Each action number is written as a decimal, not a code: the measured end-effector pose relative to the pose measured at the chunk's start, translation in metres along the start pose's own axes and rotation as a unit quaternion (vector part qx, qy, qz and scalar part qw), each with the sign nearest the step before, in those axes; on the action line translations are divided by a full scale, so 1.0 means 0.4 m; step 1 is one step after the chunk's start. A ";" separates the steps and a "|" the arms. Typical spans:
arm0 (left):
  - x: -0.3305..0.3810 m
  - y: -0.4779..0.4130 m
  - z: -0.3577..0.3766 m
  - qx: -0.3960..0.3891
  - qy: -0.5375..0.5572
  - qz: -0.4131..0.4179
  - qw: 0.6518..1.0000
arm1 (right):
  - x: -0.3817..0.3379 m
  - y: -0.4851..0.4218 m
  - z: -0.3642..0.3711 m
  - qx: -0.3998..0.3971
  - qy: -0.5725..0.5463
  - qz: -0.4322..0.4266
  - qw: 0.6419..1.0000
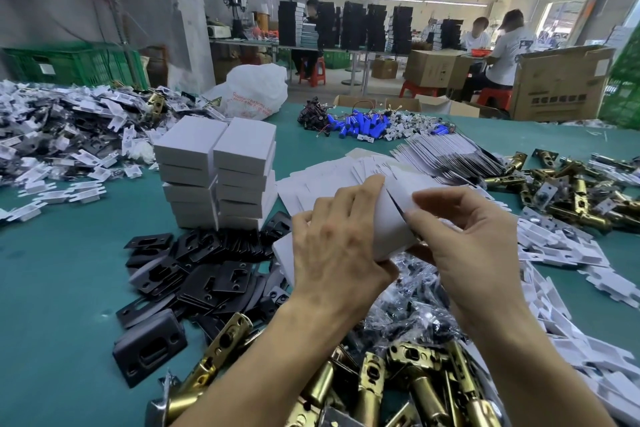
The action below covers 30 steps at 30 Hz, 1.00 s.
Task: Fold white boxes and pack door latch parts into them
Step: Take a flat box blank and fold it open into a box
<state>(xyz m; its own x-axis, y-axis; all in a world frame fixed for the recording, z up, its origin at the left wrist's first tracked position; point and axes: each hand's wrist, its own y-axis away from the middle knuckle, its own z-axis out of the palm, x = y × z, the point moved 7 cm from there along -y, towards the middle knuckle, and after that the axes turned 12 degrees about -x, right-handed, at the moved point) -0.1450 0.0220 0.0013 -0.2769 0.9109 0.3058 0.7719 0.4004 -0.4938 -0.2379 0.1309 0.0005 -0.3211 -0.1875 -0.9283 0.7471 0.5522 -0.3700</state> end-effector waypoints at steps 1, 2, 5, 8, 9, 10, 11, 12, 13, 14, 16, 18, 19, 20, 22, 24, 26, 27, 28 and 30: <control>0.000 -0.001 0.000 -0.004 -0.004 -0.002 1.000 | 0.002 -0.001 -0.001 -0.001 0.008 0.003 1.000; 0.000 -0.001 0.000 -0.007 -0.010 -0.003 1.000 | 0.003 -0.001 -0.003 -0.003 0.012 0.008 1.000; 0.002 -0.003 -0.001 -0.004 -0.028 0.002 1.000 | -0.003 -0.003 -0.003 -0.021 0.004 0.024 0.999; 0.003 -0.004 -0.003 0.006 -0.030 0.011 0.999 | -0.020 -0.005 0.002 -0.044 -0.007 0.019 0.999; 0.000 -0.004 -0.003 0.008 -0.021 0.010 1.000 | -0.027 -0.004 0.007 -0.053 -0.012 0.011 0.998; -0.004 -0.006 -0.003 0.011 -0.008 0.007 1.000 | -0.033 -0.003 0.016 -0.067 -0.020 0.003 0.998; -0.009 -0.007 -0.004 0.015 0.013 0.003 1.000 | -0.039 -0.002 0.026 -0.089 -0.032 -0.003 0.995; -0.015 -0.008 -0.006 0.021 0.040 -0.002 0.999 | -0.042 -0.001 0.038 -0.118 -0.046 -0.008 0.992; -0.020 -0.007 -0.009 0.027 0.068 -0.008 0.997 | -0.044 0.000 0.048 -0.146 -0.057 -0.011 0.988; -0.023 -0.008 -0.011 0.033 0.093 -0.013 0.995 | -0.047 0.000 0.055 -0.170 -0.061 -0.018 0.983; -0.030 -0.007 -0.012 0.037 0.138 -0.021 0.989 | -0.054 0.002 0.062 -0.190 -0.052 -0.043 0.980; -0.034 -0.006 -0.012 0.037 0.175 -0.022 0.984 | -0.063 0.005 0.058 -0.170 -0.042 -0.076 0.982; -0.035 -0.007 -0.011 0.033 0.186 -0.020 0.982 | -0.070 0.006 0.056 -0.155 -0.038 -0.093 0.983; -0.035 -0.008 -0.009 0.026 0.191 -0.016 0.981 | -0.076 0.008 0.055 -0.143 -0.033 -0.107 0.983; -0.034 -0.009 -0.003 0.010 0.191 -0.010 0.982 | -0.082 0.011 0.054 -0.133 -0.023 -0.119 0.984; -0.034 -0.010 0.003 -0.007 0.184 -0.008 0.983 | -0.086 0.013 0.049 -0.118 0.005 -0.120 0.986; -0.036 -0.009 0.006 -0.017 0.186 -0.011 0.982 | -0.092 0.018 0.049 -0.105 0.052 -0.127 0.985; -0.037 -0.010 0.006 -0.018 0.188 -0.013 0.982 | -0.095 0.021 0.054 -0.106 0.078 -0.132 0.982; -0.038 -0.010 0.006 -0.014 0.186 -0.014 0.982 | -0.097 0.024 0.059 -0.111 0.106 -0.139 0.978; -0.037 -0.012 0.003 -0.003 0.166 -0.012 0.986 | -0.101 0.030 0.070 -0.122 0.173 -0.159 0.964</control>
<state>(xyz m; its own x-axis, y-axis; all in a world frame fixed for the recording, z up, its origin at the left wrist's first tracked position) -0.1452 0.0069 -0.0019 -0.0922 0.8180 0.5677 0.7713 0.4193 -0.4789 -0.1997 0.1225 0.0324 -0.7177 -0.1187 -0.6861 0.4343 0.6939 -0.5744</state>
